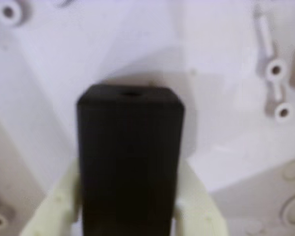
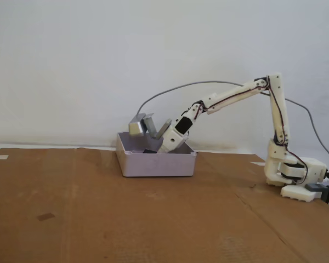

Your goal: Grasp a block and put it in the box.

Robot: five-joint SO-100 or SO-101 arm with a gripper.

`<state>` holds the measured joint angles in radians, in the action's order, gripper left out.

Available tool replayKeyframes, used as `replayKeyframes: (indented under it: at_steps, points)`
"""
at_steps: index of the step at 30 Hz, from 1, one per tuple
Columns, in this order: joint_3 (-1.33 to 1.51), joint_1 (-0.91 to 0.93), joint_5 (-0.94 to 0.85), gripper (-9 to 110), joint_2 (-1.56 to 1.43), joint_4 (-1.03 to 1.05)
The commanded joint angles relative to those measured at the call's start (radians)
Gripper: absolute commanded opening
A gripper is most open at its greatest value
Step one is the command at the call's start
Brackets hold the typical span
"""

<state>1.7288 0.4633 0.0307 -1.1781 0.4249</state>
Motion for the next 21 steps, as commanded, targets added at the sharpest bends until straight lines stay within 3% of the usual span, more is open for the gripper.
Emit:
replayKeyframes:
  at_steps: [1,9,21]
  points:
    - [-0.043,-0.018,0.0,24,-0.037,-0.032]
    - [-0.043,-0.017,0.0,25,-0.072,-0.041]
    - [-0.043,-0.02,0.0,39,-0.095,-0.043]
